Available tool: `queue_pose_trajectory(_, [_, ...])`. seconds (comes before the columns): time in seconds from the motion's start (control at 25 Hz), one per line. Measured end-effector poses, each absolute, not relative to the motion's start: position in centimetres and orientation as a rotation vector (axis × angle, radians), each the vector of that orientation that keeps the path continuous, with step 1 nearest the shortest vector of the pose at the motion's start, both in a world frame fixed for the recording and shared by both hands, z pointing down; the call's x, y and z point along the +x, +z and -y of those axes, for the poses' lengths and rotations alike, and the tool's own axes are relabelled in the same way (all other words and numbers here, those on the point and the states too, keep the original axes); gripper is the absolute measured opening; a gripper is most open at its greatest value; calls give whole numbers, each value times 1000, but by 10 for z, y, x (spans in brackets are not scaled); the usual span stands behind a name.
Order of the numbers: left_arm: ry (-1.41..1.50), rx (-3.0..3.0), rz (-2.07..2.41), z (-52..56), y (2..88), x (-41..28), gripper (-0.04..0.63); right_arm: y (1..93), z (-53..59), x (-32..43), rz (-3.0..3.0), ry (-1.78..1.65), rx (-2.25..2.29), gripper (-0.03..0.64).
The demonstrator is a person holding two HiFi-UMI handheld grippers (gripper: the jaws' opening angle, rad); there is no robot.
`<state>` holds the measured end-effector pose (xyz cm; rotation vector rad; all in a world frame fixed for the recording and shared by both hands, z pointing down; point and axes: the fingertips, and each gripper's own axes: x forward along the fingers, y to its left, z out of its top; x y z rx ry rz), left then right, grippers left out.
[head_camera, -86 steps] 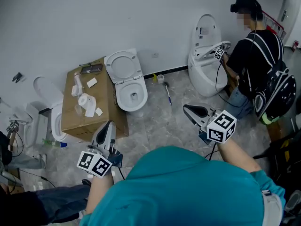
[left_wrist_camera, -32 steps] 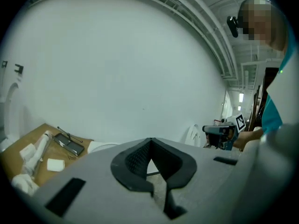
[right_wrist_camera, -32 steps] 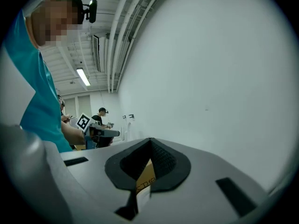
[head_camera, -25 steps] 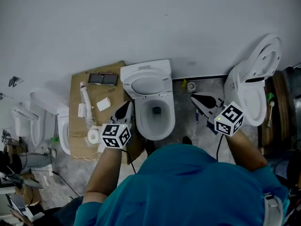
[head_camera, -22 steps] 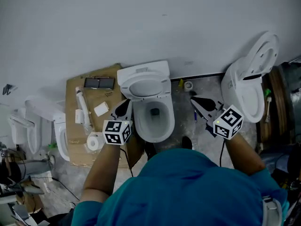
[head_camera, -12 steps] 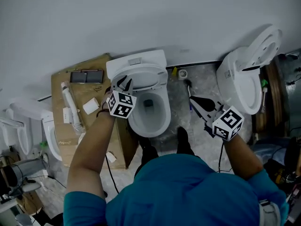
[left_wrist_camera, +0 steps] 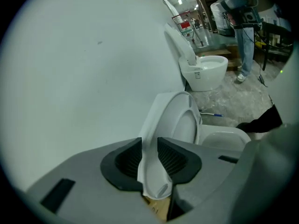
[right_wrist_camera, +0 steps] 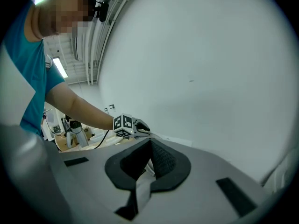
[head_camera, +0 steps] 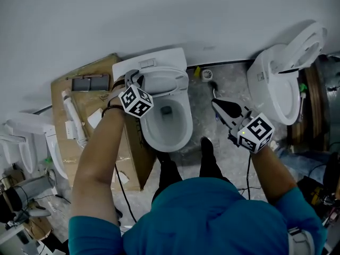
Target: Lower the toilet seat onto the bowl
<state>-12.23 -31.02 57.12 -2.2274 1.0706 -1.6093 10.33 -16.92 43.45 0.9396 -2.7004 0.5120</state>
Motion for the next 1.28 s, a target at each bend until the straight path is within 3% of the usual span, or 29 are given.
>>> queue_pose_trajectory(1.28, [-1697, -2024, -993, 297, 575, -120, 84, 454, 171, 96, 2709, 561, 940, -9])
